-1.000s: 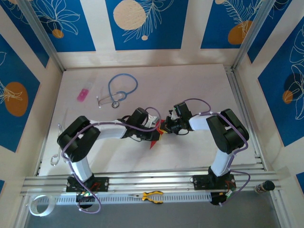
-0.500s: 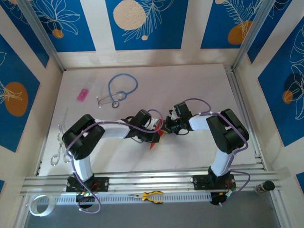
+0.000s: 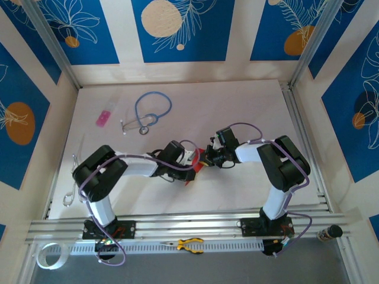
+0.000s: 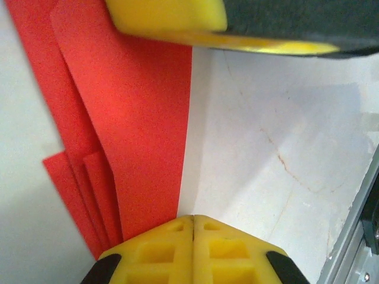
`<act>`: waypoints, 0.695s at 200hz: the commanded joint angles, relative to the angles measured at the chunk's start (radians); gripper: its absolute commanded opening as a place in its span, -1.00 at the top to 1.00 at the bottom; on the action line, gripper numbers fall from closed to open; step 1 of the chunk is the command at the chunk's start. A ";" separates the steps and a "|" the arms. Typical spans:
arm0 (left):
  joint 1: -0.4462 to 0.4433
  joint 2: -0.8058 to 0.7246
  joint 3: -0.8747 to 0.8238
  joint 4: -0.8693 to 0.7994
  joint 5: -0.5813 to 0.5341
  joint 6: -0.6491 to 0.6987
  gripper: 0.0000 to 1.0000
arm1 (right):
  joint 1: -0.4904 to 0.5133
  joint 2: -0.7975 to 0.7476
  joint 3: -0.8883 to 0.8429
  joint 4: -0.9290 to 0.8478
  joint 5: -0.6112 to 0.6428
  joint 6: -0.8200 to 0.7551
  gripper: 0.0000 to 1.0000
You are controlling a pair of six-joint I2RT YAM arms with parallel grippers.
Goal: Fold a paper plane with a square sheet of paper (pick it up from the middle)
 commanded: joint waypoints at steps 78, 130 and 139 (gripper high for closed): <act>-0.011 -0.122 -0.150 -0.222 -0.026 0.061 0.92 | -0.004 0.034 -0.011 -0.126 0.113 -0.001 0.88; -0.012 -0.231 -0.188 -0.285 -0.065 0.077 0.95 | -0.004 0.028 -0.007 -0.130 0.112 -0.002 0.89; -0.013 -0.264 -0.187 -0.288 -0.071 0.077 0.96 | -0.001 0.027 -0.006 -0.130 0.112 0.000 0.89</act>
